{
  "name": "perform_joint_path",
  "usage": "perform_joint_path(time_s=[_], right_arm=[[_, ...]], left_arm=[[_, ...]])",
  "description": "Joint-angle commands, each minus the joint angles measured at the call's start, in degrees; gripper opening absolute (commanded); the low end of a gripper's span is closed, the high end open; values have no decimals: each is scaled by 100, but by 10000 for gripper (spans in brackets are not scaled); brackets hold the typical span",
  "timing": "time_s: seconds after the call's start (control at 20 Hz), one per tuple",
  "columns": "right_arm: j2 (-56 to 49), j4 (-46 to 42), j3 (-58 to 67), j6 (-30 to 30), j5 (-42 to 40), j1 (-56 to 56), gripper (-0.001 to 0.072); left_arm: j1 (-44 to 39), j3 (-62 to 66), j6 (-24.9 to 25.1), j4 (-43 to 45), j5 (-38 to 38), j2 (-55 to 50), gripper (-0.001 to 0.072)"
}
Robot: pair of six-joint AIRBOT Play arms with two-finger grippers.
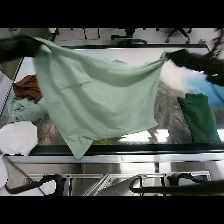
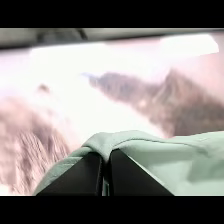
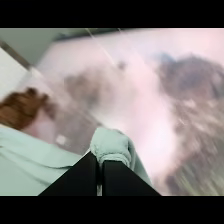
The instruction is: Fold the shirts.
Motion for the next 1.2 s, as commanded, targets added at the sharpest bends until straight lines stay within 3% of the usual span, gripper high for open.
perform_joint_path(time_s=[0.0, 0.1, 0.2, 0.25, 0.3, 0.35, 0.4, 0.5, 0.6, 0.65, 0.7, 0.75, 0.95, 1.15], right_arm=[[-1342, -337, -389, -260, -1296, 494, 18], [-1875, -293, -372, -328, -1620, 557, 19], [-2055, -256, -367, -494, -1659, 535, 33], [-2020, -260, -365, -498, -1596, 503, 178], [-1915, -267, -365, -498, -1412, 428, 314], [-1746, -376, -363, -492, -1071, 289, 324], [-1547, -509, -363, -426, -680, 111, 323], [-1110, -1097, -369, 138, 87, -345, 323], [-776, -1853, -450, 688, 872, -758, 323], [-654, -2090, -575, 833, 1150, -920, 323], [-535, -2271, -776, 911, 1362, -1073, 323], [-444, -2343, -1003, 907, 1497, -1207, 323], [-369, -2363, -1696, 861, 1552, -1423, 324], [-470, -2356, -2114, 861, 1552, -1329, 324]], left_arm=[[-317, -17, 20, 238, 474, -1665, 9], [-299, -11, 17, 236, 776, -2142, 9], [-223, 306, -61, 238, 597, -2428, 9], [-155, 549, -142, 240, 291, -2483, 29], [-63, 833, -151, 240, -131, -2490, 254], [44, 1161, -203, 251, -603, -2490, 503], [201, 1499, -323, 254, -1137, -2483, 535], [610, 1845, -490, 251, -2129, -2334, 535], [1058, 1272, -485, 258, -2524, -1930, 533], [1318, 796, -485, 260, -2688, -1705, 497], [1578, 216, -452, 262, -2789, -1486, 339], [1814, -409, -317, 297, -2868, -1285, 289], [2538, -2297, 13, 297, -2820, -938, 305], [2767, -3241, 254, 304, -2297, -949, 318]])
